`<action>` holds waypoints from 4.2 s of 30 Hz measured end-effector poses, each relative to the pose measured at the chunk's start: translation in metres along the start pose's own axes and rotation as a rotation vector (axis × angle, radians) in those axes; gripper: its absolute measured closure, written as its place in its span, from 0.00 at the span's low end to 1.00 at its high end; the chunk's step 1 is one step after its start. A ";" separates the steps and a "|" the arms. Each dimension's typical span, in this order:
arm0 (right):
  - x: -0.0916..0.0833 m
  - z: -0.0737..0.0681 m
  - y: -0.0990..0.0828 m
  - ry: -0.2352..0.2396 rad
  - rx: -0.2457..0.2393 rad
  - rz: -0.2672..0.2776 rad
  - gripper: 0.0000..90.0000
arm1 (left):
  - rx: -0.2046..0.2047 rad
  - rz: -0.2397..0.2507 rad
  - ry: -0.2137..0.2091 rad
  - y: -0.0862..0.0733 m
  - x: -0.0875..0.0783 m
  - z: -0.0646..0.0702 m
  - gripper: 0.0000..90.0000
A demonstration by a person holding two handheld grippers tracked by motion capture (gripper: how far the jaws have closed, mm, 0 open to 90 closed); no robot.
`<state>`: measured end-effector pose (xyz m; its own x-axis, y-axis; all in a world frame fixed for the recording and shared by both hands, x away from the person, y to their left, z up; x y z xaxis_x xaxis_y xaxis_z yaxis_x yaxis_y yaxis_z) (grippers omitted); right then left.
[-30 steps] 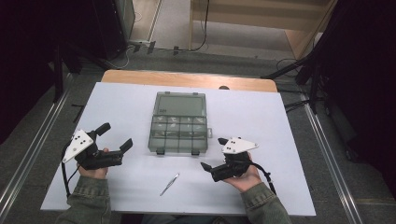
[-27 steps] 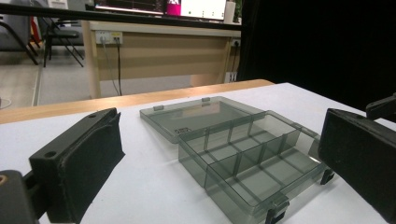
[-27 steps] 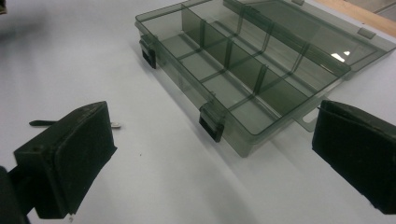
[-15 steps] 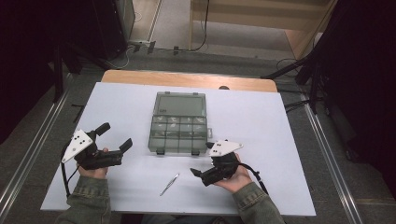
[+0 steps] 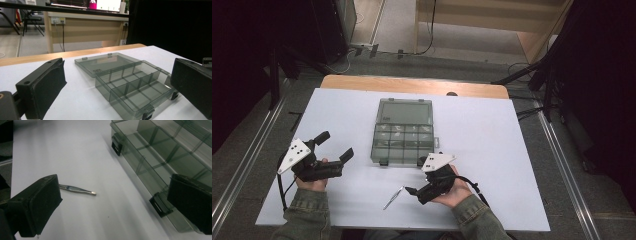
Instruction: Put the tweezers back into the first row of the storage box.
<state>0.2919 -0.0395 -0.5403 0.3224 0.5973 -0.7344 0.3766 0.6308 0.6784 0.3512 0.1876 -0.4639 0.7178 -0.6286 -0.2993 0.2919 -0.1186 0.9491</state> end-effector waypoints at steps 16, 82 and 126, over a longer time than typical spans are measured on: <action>0.033 -0.029 0.010 0.102 -0.124 -0.072 0.02 | -0.012 0.003 0.000 0.000 -0.001 -0.002 0.00; 0.048 -0.048 0.007 0.166 -0.180 -0.147 0.96 | -0.022 0.009 0.004 0.000 -0.001 -0.005 0.00; 0.012 0.036 0.063 0.040 -0.046 0.087 0.96 | -0.053 0.030 0.001 0.002 -0.001 -0.009 0.00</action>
<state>0.3504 -0.0102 -0.5066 0.3168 0.6693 -0.6721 0.3081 0.5976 0.7403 0.3565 0.1949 -0.4621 0.7272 -0.6306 -0.2710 0.3035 -0.0587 0.9510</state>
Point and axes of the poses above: each handheld gripper's, and its own axes: x roughly forward along the jaws, y roughly out of its top, z roughly to its right, the point moved 10 cm from there along x, roughly forward along the jaws, and after that the axes turned 9 degrees about -z, right-handed, at the moved point
